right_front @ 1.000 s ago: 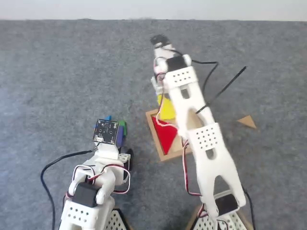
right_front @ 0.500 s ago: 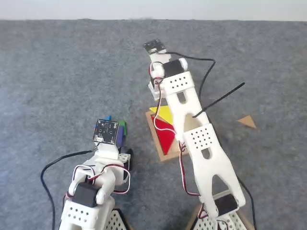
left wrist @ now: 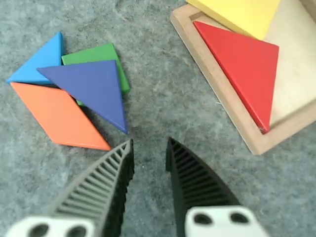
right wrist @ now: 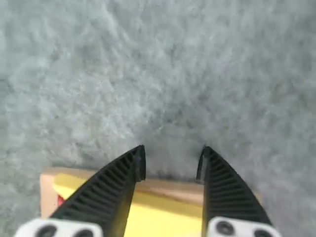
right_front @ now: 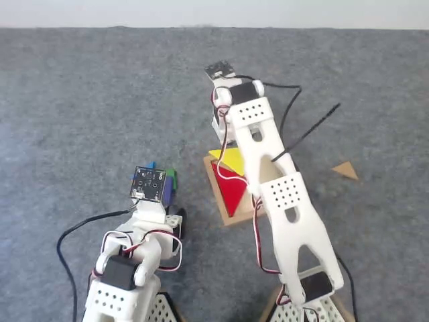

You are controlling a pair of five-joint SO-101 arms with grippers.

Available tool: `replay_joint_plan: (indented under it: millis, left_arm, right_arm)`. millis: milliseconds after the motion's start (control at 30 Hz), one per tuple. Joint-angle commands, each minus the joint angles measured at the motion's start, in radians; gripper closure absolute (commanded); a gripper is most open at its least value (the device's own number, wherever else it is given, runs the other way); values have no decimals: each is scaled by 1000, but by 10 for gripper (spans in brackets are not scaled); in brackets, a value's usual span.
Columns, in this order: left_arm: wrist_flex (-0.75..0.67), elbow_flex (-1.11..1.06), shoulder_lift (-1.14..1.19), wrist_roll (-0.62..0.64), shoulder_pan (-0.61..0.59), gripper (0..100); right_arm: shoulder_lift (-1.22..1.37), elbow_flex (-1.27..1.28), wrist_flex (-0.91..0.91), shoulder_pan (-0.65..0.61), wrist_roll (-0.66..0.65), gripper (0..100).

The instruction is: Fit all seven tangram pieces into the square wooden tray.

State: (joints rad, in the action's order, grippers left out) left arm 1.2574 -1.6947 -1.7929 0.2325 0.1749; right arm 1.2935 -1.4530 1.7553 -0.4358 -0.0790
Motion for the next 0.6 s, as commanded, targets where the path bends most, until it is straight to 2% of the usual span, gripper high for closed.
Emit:
replay_joint_plan:
  millis: [0,167,400,567]
  left_arm:
    - [2,12,-17,6,2,895]
    - [2,12,-17,6,2,895]
    - [2,12,-17,6,2,895]
    - [2,12,-17,6,2,895]
  right_arm:
    - [-311,164,48,16,-2,822]
    - [-515,511,12,-8,-2,821]
    - [-685,945,-249,-73,2,821]
    - [-1012,1323,-472,-111,2,821]
